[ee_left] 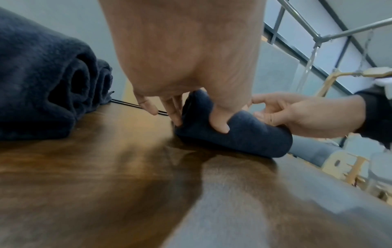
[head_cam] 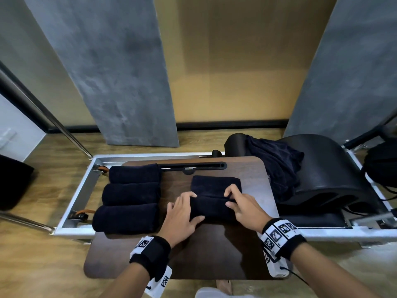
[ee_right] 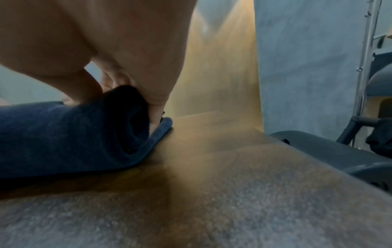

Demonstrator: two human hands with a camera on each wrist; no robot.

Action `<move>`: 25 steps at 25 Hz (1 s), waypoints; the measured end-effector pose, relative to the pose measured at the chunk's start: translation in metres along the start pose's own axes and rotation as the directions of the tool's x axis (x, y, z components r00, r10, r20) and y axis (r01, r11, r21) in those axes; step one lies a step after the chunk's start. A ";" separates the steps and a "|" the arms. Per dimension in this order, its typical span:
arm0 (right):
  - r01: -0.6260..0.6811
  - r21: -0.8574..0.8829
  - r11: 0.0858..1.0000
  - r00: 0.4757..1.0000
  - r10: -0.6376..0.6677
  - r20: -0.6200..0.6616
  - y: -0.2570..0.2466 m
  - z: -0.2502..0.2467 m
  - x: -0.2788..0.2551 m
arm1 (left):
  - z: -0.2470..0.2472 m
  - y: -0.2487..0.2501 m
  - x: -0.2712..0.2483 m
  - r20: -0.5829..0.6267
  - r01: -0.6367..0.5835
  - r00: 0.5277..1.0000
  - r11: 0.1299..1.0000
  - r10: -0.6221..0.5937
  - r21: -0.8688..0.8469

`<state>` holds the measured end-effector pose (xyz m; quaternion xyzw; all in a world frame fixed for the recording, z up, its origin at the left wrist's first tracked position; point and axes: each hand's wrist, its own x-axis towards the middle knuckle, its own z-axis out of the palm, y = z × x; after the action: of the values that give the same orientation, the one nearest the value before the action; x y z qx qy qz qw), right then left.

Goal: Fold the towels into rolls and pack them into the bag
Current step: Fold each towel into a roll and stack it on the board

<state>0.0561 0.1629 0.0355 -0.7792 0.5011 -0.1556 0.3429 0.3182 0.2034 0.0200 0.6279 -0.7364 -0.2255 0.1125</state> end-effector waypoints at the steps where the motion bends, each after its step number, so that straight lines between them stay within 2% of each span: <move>1: 0.021 0.039 0.999 0.999 -0.020 -0.032 0.003 0.000 0.001 | -0.001 0.000 0.003 -0.010 0.014 1.000 1.000 -0.014 -0.018; 4: 0.048 0.075 0.996 0.995 -0.041 -0.088 0.012 -0.001 0.002 | -0.003 0.004 0.013 -0.021 0.073 0.997 0.996 -0.074 -0.045; 7: 0.011 -0.018 1.000 1.000 -0.012 -0.001 0.022 -0.005 0.002 | -0.004 0.005 0.024 -0.022 0.157 0.987 0.981 -0.161 -0.116; 9: -0.009 -0.017 1.000 1.000 0.010 0.022 0.026 -0.010 0.005 | -0.002 0.002 0.033 -0.018 0.204 0.977 0.961 -0.211 -0.185; 11: -0.094 0.155 0.983 0.996 0.094 0.005 0.029 -0.016 0.009 | 0.000 -0.002 0.043 -0.033 0.228 0.968 0.925 -0.249 -0.303; 14: -0.153 0.413 0.898 0.980 0.191 -0.052 0.032 -0.020 0.017 | 0.003 -0.005 0.059 -0.075 0.264 0.932 0.808 -0.354 -0.527; 16: -0.182 0.472 0.862 0.953 0.272 -0.129 0.036 -0.017 0.026 | 0.004 -0.002 0.071 -0.067 0.311 0.901 0.745 -0.429 -0.590; 19: -0.251 0.558 0.791 0.861 0.446 -0.245 0.037 -0.010 0.041 | 0.007 0.006 0.084 -0.008 0.403 0.866 0.709 -0.499 -0.579; 21: -0.300 0.527 0.795 0.810 0.504 -0.299 0.037 -0.007 0.048 | 0.007 0.013 0.089 0.042 0.434 0.862 0.691 -0.506 -0.578; 23: -0.332 0.458 0.825 0.792 0.507 -0.339 0.035 -0.006 0.051 | 0.006 0.018 0.092 0.063 0.452 0.851 0.667 -0.521 -0.592; 25: -0.388 0.424 0.818 0.782 0.536 -0.318 0.029 -0.006 0.053 | 0.005 0.020 0.095 0.067 0.481 0.831 0.651 -0.553 -0.587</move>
<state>0.0567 0.1064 0.0139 -0.5066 0.7069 -0.3135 0.3812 0.2807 0.1140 0.0141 0.7580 -0.4132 -0.4245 0.2729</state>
